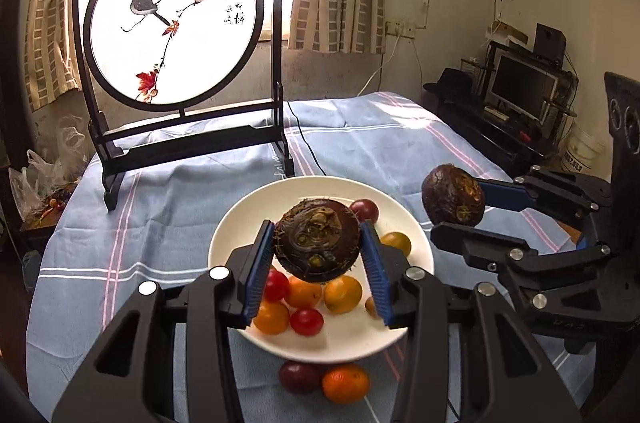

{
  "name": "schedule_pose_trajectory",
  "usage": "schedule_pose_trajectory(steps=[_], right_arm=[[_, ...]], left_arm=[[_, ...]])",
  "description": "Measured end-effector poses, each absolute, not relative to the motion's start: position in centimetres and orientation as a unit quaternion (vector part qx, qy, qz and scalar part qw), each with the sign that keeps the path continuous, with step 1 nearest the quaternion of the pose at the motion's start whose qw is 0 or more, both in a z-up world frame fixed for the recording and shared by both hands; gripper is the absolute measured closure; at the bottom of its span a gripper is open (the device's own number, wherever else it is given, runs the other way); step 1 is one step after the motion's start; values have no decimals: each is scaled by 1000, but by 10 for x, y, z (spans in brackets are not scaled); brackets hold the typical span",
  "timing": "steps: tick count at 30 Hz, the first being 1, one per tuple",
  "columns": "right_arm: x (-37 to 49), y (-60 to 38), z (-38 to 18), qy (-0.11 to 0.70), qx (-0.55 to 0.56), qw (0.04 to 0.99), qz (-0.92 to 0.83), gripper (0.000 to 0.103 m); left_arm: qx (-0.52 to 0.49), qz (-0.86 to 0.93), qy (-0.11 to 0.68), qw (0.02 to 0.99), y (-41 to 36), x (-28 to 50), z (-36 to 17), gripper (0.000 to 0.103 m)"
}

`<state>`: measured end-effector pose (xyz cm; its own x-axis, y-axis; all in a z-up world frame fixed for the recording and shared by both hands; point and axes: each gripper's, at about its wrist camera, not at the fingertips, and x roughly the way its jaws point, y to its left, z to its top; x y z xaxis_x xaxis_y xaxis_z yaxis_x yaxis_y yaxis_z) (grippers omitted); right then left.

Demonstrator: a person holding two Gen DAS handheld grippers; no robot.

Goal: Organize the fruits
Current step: 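Carry both brown dried fruits over the plate and open both grippers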

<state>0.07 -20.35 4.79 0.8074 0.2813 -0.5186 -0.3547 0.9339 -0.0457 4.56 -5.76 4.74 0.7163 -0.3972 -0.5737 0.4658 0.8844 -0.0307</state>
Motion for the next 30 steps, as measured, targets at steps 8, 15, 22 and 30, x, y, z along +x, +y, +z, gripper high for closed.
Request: schedule_pose_trajectory(steps=[8,15,22,30], right_arm=[[34,-206,36,266,-30,949,165,59],[52,-207,11,296,-19,941,164,59],[55,-208,6,304,-18,939,160,59],[62,-208,-2,318,-23,936,151,58]], left_arm=[[49,-211,314,924,-68,80,24,60],[70,-195,330,921,-70,93,3,60],[83,-186,339,919,-73,96,-6,60],[82,-174,346,918,-74,100,-12,59]])
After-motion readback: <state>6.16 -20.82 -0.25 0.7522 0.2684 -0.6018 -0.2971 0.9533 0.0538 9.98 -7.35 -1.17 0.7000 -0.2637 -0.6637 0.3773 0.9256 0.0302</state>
